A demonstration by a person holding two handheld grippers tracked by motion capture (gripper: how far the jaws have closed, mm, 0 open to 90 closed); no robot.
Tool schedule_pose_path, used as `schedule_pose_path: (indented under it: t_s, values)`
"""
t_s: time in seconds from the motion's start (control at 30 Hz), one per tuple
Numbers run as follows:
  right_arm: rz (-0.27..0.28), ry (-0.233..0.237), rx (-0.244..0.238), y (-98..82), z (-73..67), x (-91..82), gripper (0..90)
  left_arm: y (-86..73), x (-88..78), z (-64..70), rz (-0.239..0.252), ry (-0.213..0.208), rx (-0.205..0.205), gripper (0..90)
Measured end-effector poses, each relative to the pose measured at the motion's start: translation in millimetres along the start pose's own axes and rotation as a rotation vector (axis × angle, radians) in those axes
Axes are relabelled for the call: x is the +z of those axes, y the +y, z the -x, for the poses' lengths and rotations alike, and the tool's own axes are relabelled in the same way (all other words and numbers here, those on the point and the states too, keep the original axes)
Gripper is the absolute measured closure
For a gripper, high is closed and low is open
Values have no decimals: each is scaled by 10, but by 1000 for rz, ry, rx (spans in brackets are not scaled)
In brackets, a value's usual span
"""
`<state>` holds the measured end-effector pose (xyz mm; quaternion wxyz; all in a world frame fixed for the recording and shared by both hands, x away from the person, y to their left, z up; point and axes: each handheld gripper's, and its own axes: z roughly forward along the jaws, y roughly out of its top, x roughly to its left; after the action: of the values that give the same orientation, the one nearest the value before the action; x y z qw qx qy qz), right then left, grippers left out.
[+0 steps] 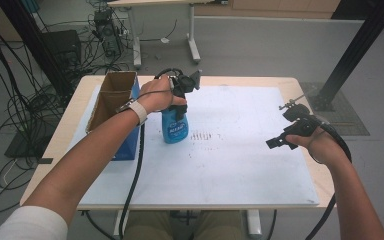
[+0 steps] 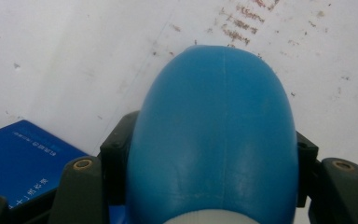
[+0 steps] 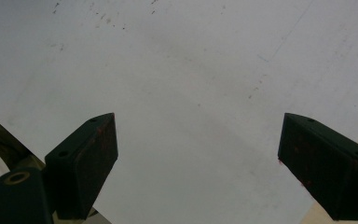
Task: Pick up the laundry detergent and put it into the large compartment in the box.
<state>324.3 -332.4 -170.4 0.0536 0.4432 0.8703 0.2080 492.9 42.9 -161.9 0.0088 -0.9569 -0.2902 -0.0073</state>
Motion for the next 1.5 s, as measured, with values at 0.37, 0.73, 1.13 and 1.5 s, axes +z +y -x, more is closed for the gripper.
schedule_pose_path:
  t_s: [0.37,0.73,1.13,1.5]
  values:
    - [-2,-3,2,-5,1,-7,119,-8,1,11,4,3,-2,378]
    - [-2,-2,1,8,-3,-2,119,-6,0,6,3,3,-1,378]
    - [-2,-2,3,1,-1,-12,120,-2,-2,9,-1,4,-1,377]
    - [0,-3,7,-21,-4,-22,120,-8,-1,14,3,6,-4,375]
